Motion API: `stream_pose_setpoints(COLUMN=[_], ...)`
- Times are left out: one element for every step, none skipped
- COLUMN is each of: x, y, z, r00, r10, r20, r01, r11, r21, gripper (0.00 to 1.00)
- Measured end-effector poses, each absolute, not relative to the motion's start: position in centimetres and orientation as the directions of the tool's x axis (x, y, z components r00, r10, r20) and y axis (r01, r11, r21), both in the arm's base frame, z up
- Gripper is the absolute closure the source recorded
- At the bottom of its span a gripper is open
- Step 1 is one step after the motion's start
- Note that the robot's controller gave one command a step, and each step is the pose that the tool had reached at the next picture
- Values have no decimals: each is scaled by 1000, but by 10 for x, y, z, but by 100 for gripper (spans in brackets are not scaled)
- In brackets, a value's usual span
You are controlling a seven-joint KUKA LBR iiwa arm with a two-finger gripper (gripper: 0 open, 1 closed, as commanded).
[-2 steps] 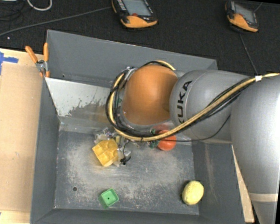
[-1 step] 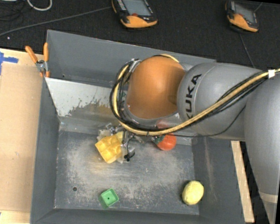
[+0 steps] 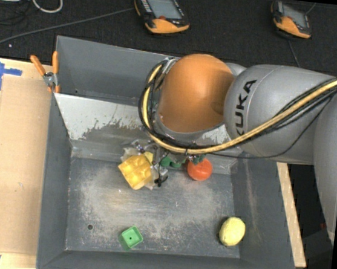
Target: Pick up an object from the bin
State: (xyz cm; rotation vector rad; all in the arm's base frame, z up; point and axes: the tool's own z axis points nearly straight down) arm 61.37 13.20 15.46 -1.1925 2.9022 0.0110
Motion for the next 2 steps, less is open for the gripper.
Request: stream_pose_setpoints(x=[615, 614], y=[132, 133], z=[180, 202], r00=[-712, -713], r10=[-703, -701], r20=[-9, -9], r01=[-703, -701], r11=[712, 713], r21=[3, 4], gripper=[100, 100])
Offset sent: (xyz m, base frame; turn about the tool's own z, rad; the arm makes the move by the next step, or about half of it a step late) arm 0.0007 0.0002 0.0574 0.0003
